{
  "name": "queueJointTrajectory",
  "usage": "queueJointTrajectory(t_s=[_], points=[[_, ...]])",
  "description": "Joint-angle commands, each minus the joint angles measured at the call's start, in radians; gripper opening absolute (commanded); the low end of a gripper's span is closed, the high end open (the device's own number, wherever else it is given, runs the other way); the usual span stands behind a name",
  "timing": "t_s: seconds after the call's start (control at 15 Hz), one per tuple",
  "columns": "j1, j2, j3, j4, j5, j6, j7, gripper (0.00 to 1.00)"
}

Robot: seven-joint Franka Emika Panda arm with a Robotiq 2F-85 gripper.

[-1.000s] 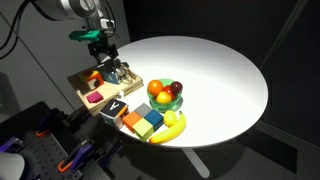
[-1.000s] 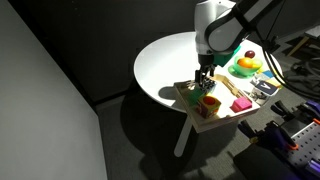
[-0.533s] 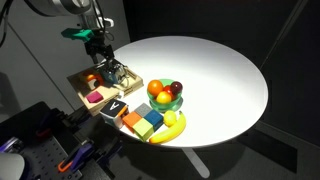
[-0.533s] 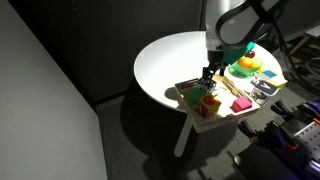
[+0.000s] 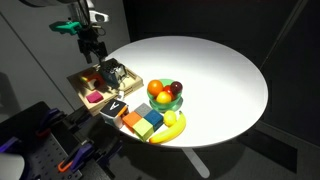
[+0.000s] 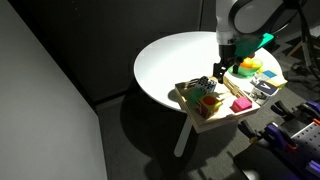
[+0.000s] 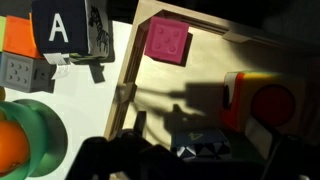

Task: Move one black and white soft block from the table to the tray

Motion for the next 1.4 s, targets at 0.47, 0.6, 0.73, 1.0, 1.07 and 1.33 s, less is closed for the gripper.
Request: queueJointTrajectory(t_s=[0.47,0.6,0.73,1.0,1.07,1.33], points=[[-0.020,-0.251,0.038,-0.104,0.009,-0.125,0.079,1.00],[-0.024,-0.293,0.047,-0.117,0.011,-0.134,0.093,1.00],[-0.026,-0.332,0.055,-0.131,0.010,-0.139,0.105,1.00],[-0.030,-0.412,0.071,-0.168,0.017,-0.121,0.103,1.00],[-0.030,-0.434,0.072,-0.179,0.022,-0.114,0.093,1.00],[-0.031,-0.494,0.072,-0.211,0.050,-0.094,0.069,1.00]])
